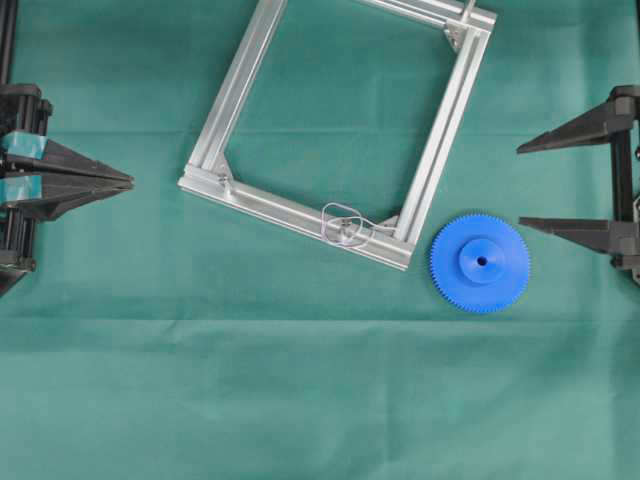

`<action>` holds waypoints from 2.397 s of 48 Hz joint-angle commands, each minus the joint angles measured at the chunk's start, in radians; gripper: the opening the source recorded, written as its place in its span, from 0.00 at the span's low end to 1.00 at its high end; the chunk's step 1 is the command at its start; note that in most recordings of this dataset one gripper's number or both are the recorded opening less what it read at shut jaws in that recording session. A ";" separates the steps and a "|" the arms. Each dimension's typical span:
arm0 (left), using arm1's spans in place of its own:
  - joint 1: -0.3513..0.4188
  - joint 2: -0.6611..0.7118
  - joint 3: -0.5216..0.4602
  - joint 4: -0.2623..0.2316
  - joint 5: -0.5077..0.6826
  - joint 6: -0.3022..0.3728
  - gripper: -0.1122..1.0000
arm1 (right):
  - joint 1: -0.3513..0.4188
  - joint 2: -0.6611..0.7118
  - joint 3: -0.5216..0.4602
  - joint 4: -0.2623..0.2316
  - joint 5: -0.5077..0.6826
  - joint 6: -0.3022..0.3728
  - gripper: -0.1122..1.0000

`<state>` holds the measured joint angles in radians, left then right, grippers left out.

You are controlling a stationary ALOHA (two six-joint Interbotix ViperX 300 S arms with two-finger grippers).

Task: Find the location of the shaft and insert the gear.
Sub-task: 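Open the right gripper and move it toward the blue gear, then lower the right gripper over the blue gear's hub and close on it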

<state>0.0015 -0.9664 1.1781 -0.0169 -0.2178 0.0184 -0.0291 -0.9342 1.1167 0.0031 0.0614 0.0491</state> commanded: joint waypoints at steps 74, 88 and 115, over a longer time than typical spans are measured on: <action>0.002 0.000 -0.043 -0.002 0.040 -0.002 0.11 | 0.031 0.261 -0.074 0.006 0.518 0.141 0.92; 0.002 0.000 -0.043 -0.002 0.048 -0.002 0.11 | 0.048 0.341 -0.106 0.020 0.492 0.141 0.92; 0.002 0.000 -0.041 -0.003 0.058 -0.002 0.11 | 0.074 0.472 -0.126 0.064 0.433 0.143 0.92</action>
<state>0.0031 -0.9695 1.1612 -0.0169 -0.1565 0.0184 0.0414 -0.4725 1.0170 0.0644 0.5077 0.1902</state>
